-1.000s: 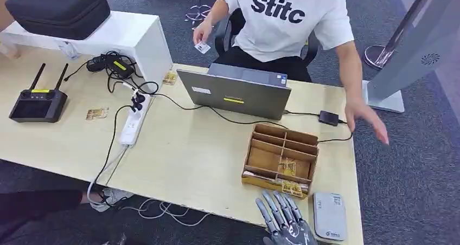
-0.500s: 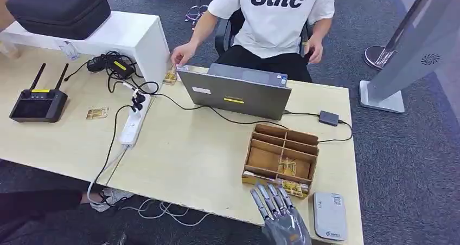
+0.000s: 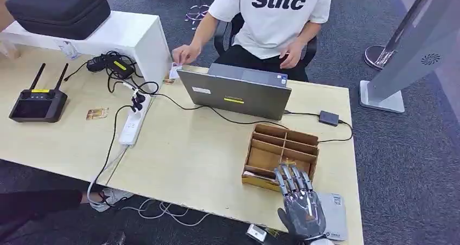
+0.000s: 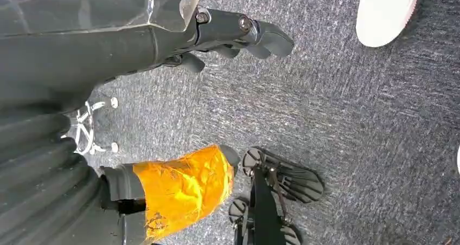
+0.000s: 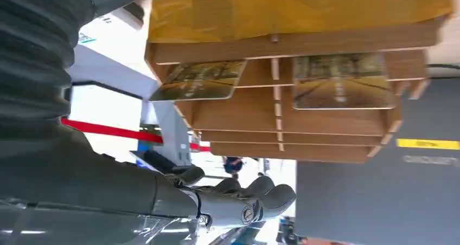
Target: Pass the card to the sensor for recognition and then transmit it.
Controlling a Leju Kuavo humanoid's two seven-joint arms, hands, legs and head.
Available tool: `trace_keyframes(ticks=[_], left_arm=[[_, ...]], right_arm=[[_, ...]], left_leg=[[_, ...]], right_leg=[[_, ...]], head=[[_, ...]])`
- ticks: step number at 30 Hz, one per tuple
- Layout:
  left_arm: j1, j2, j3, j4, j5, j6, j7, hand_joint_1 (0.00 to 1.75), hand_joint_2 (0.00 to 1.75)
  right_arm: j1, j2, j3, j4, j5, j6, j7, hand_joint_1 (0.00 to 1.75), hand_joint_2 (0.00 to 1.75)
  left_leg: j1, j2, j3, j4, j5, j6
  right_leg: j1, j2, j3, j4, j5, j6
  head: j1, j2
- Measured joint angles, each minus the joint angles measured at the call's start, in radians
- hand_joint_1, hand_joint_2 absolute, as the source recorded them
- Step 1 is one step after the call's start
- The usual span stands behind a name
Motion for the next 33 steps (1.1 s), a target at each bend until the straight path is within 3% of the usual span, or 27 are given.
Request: trace_keyframes(ticks=[13,14,33], left_arm=[[0.000,0.003,0.011,0.000,-0.006,-0.002,0.006,0.00,1.75],[0.000,0.003,0.012,0.000,-0.008,-0.002,0.006,0.00,1.75],[0.000,0.004,0.026,0.000,-0.019,-0.008,0.006,0.00,1.75]], right_arm=[[0.002,0.024,-0.084,0.023,0.001,-0.006,-0.010,0.02,1.75],[0.002,0.025,-0.088,0.022,0.003,-0.008,-0.018,1.75,1.75],[0.003,0.042,-0.097,0.022,0.006,-0.021,-0.051,1.75,1.75]], left_leg=[[0.000,0.000,0.000,0.000,0.000,0.000],[0.000,0.000,0.000,0.000,0.000,0.000],[0.000,0.000,0.000,0.000,0.000,0.000]], right_leg=[[0.000,0.000,0.000,0.000,0.000,0.000],[0.000,0.000,0.000,0.000,0.000,0.000],[0.000,0.000,0.000,0.000,0.000,0.000]], head=[[0.000,0.000],[0.000,0.000],[0.000,0.000]])
